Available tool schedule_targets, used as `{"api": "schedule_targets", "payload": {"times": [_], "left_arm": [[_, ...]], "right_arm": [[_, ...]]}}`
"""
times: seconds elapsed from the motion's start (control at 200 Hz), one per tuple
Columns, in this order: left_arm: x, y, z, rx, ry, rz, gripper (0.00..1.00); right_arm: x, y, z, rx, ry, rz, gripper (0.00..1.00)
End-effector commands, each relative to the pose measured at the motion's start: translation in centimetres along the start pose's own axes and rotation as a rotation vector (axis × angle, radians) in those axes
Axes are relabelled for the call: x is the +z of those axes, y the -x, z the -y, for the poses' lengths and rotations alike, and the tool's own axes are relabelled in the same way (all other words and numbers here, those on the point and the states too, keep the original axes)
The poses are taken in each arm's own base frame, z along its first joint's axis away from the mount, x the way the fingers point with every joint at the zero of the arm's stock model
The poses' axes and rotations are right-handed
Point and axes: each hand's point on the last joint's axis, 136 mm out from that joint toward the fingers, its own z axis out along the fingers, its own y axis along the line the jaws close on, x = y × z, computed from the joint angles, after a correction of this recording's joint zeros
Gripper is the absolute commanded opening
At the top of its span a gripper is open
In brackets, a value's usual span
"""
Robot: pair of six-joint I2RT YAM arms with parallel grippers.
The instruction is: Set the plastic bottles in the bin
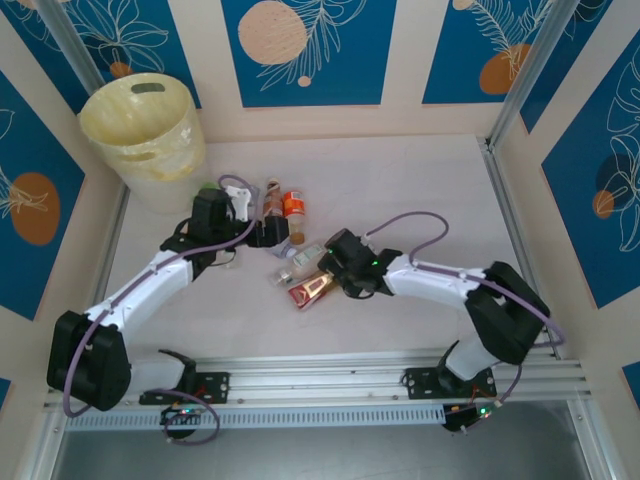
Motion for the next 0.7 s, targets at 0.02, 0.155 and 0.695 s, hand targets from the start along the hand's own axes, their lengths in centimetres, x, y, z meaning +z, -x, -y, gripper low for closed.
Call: {"api": "schedule_targets", "payload": {"times": [0.02,0.155,0.695], "left_arm": [[-1.0,-0.1,5.7,0.128,-0.326,0.029,1.0],[-1.4,-0.9,7.8,0.204,-0.434,0.012,1.0],[2.6,-3.5,11.2,0.373,-0.442,-0.169,1.0]], "right_arm": [[-3.8,4.8,-1.8,-0.145,0.095,0.16,0.52],[-7.3,7.9,-4.0,-0.213,0.225,0.227,0.52],[-13.2,7.7,-11.6,-0.553,0.549,0.209,0.53]]}}
